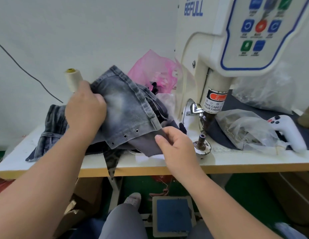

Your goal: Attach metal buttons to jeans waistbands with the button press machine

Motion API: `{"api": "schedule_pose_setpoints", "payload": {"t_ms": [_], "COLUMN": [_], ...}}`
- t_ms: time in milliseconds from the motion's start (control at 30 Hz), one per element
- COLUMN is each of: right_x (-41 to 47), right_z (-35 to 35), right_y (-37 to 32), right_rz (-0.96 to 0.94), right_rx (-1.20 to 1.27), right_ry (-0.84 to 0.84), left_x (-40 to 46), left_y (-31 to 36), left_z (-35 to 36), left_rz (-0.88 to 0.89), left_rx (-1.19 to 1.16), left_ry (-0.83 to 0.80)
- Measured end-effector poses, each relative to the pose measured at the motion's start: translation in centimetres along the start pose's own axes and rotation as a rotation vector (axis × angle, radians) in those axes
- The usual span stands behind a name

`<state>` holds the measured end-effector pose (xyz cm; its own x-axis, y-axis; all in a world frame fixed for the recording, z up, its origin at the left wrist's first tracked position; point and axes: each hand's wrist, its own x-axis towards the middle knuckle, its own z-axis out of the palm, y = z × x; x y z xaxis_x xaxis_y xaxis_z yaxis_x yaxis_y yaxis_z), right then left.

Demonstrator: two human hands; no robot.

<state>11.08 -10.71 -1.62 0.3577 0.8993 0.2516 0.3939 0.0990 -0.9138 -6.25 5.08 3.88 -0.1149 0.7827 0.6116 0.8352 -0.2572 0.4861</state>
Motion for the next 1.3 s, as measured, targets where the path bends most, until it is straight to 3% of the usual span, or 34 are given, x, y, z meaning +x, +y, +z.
{"api": "schedule_pose_setpoints", "payload": {"t_ms": [100,200,333,467,533,633,833,1033,1200,1233,1300], "right_x": [0.0,0.4,0.6,-0.1,-0.5,-1.2,-2.1,-3.9,-4.9,-4.9,-5.0], "right_z": [0.2,0.3,0.0,0.9,1.6,2.3,1.6,-0.6,-2.6,-2.7,-2.9], "right_y": [0.1,0.1,0.6,1.3,1.5,1.5,2.1,2.3,3.0,3.0,2.9], "right_rz": [0.027,0.041,0.101,0.047,-0.007,-0.042,-0.088,-0.226,-0.089,-0.055,0.013], "right_rx": [0.029,-0.004,-0.048,-0.191,-0.227,-0.236,-0.267,-0.424,-0.559,-0.601,-0.675], "right_ry": [-0.002,0.084,0.110,0.018,-0.013,-0.112,-0.172,0.027,0.162,0.177,0.206], "left_x": [0.8,0.1,-2.5,-5.6,-7.0,-7.2,-6.0,-6.4,-7.6,-8.0,-8.8], "left_y": [-0.4,0.3,1.3,2.6,3.8,4.6,3.4,3.0,5.2,5.9,7.4], "left_z": [0.0,0.3,1.1,0.8,0.9,1.7,2.1,1.4,0.7,0.7,0.8], "left_rz": [-0.053,-0.018,0.176,0.430,0.514,0.451,0.361,0.264,0.512,0.554,0.581], "left_rx": [-0.037,0.007,0.096,-0.127,-0.210,-0.197,-0.105,-0.254,-0.193,-0.248,-0.318], "left_ry": [0.057,-0.008,-0.075,-0.034,-0.159,-0.366,-0.465,-0.326,-0.198,-0.205,-0.380]}}
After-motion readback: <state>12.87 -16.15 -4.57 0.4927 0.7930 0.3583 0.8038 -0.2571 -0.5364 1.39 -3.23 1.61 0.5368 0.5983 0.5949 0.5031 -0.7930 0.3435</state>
